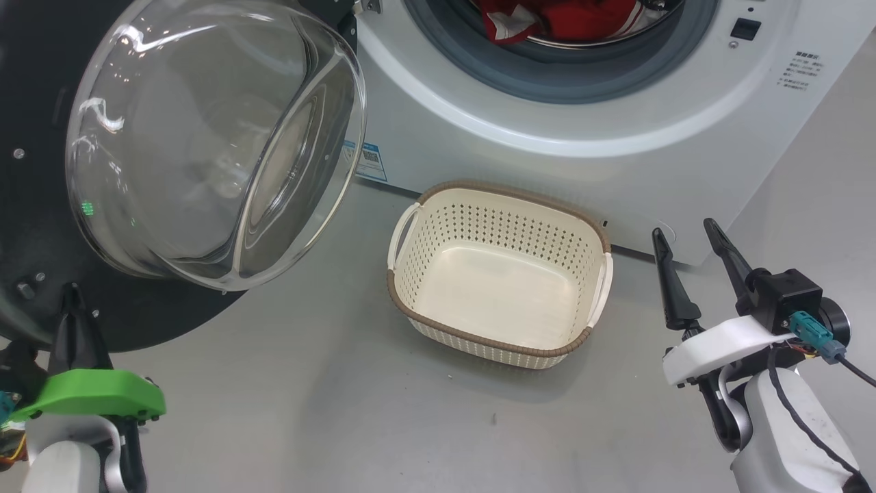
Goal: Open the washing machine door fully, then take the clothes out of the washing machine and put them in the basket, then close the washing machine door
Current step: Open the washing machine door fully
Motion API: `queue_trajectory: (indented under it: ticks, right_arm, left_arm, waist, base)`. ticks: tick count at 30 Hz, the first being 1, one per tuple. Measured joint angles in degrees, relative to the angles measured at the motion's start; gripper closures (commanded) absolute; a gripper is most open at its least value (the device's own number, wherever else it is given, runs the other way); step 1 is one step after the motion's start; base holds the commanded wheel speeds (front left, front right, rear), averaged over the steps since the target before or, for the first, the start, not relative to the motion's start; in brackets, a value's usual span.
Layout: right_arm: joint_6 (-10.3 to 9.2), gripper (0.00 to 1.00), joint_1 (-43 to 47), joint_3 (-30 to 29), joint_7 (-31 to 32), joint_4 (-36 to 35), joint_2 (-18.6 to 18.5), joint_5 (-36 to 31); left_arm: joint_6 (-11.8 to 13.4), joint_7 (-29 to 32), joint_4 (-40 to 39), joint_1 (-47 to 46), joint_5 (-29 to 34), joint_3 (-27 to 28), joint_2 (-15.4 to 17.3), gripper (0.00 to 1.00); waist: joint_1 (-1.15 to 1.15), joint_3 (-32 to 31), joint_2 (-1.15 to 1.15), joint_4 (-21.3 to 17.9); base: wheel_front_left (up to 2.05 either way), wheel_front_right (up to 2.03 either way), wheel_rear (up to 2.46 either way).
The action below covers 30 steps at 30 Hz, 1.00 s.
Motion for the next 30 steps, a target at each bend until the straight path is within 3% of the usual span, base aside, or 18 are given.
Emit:
queue_trajectory:
  ticks: [10,11,13,14,15,30]
  right_arm:
    - [0.02,0.0,1.1,-0.3,0.0,0.6,0.8,0.5]
    - [0.02,0.0,1.3,-0.3,0.0,0.7,0.9,0.5]
    - [0.02,0.0,1.8,0.0,0.0,0.8,1.2,0.5]
    - [0.02,0.0,1.9,0.1,0.0,0.8,1.3,0.5]
    - [0.02,0.0,1.9,0.2,0.0,0.8,1.4,0.5]
    - [0.03,0.0,3.4,1.6,0.0,0.5,2.0,1.1]
  left_arm:
    - [-1.1,-0.2,-5.2,4.2,2.7,-4.1,-1.6,0.99]
    - [-1.2,-0.2,-5.7,4.7,3.2,-4.7,-1.7,0.77]
    - [-1.7,-0.2,-6.4,5.7,3.6,-5.6,-1.8,0.47]
    - [-1.9,-0.2,-6.7,6.1,3.7,-5.9,-1.9,0.22]
    - [-2.0,-0.2,-7.0,6.5,3.8,-6.1,-1.9,0.03]
    - [-3.1,0.2,-10.1,9.8,4.9,-9.5,-2.2,0.0]
  waist:
    - [0.0,-3.0,0.0,-0.7]
    - [0.0,-3.2,0.0,-0.8]
    - [0.0,-3.7,0.0,-1.2]
    - [0.0,-3.9,0.0,-1.5]
    - [0.0,-4.0,0.0,-1.7]
    - [0.0,-6.1,0.0,-8.1]
  base:
    - [0.0,0.0,0.0]
    - [0.0,0.0,0.0]
    - [0.0,0.0,0.0]
    - [0.0,0.0,0.0]
    - [0.0,0.0,0.0]
    - [0.0,0.0,0.0]
